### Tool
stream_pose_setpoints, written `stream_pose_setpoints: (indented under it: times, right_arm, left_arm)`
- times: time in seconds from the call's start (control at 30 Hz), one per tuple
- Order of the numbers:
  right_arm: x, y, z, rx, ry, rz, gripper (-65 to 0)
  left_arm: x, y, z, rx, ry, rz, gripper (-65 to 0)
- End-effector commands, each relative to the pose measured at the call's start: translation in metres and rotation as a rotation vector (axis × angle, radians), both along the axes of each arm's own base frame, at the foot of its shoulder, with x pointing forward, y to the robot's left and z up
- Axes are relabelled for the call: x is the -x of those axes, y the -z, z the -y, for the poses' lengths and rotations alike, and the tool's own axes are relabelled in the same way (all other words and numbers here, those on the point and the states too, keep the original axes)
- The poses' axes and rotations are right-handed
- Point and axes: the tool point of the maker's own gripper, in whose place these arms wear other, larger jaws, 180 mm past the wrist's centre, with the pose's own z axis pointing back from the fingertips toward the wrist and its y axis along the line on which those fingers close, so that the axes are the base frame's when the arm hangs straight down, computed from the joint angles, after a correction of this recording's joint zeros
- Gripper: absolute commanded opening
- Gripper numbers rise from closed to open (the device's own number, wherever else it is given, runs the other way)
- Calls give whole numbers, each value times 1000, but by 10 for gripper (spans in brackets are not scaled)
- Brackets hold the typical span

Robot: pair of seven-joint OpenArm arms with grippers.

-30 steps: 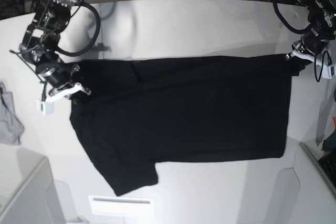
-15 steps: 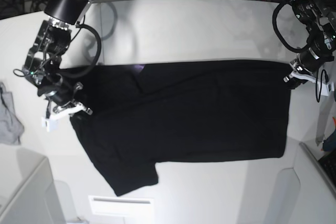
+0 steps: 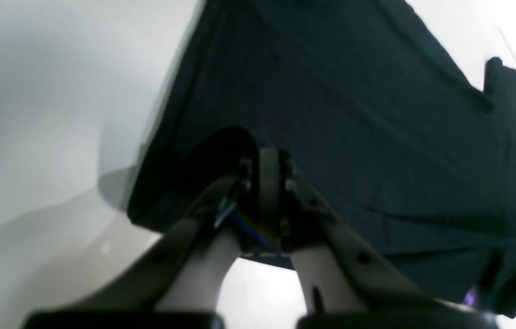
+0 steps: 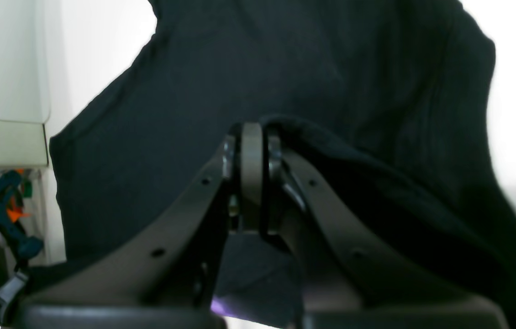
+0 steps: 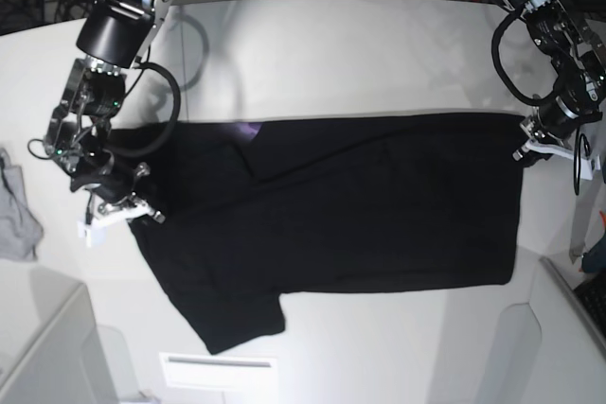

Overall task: Fold the T-shirt properly
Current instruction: 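Lift the shoulder corners and pull them toward the robot, straightening the shirt, then lower the shirt and drag it further toward the robot with both grippers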

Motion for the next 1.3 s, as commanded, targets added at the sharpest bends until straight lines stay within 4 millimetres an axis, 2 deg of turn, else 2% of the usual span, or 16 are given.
stream_pose_setpoints:
  times: [0.0,0.13,0.17,0.23,0.3,0.33,0.5,0.57,0.63,0.7,0.77,0.9,0.97,1.03,1.13,1.27]
  right_arm:
    - [-13,-18,11,16,14,57,-650]
    - [-8,-13,12,9,8,38,-650]
    - [-6,-12,12,9,6,34,-596]
    - [0,-6,12,7,-2,14,-438]
    - [2,-12,11,17,-6,28,-336]
    - [5,-13,12,25,-7,33,-324]
    - [16,-43,16,101,-8,125,-324]
    - [28,-54,18,141,-9,158,-324]
    - [47,-64,18,189,-14,183,-324]
    - [68,-68,18,207,9,190,-324]
    - [92,-67,28,197,93,180,-324]
    - [136,-37,51,157,267,92,-317]
    - [147,-19,44,135,255,40,-315]
    - [152,-4,40,111,249,-2,-315]
    - [156,12,40,84,265,-34,-312]
    - [155,24,39,-3,311,-21,-255]
  left_arm:
    - [-9,-14,-5,-22,3,48,-650]
    - [-9,-14,-5,-22,5,47,-650]
    - [-9,-14,-5,-22,5,47,-650]
    - [-9,-14,-5,-22,5,47,-650]
    - [-9,-14,-5,-22,3,48,-650]
    - [-9,-15,-6,-23,0,50,-614]
    - [-14,-31,-10,-46,-3,100,-240]
    - [-10,-45,-23,-73,-43,134,-132]
    - [1,-64,-42,-138,-76,188,-59]
    - [19,-69,-52,-210,-64,194,-44]
    - [36,-58,-52,-248,-30,160,-44]
    - [73,-14,-51,-186,-38,33,-51]
    - [81,9,-51,-125,-60,-9,-49]
    - [80,21,-50,-94,-78,-8,-49]
    - [63,31,-31,-86,-28,22,-49]
    - [51,40,-21,-69,-24,43,-49]
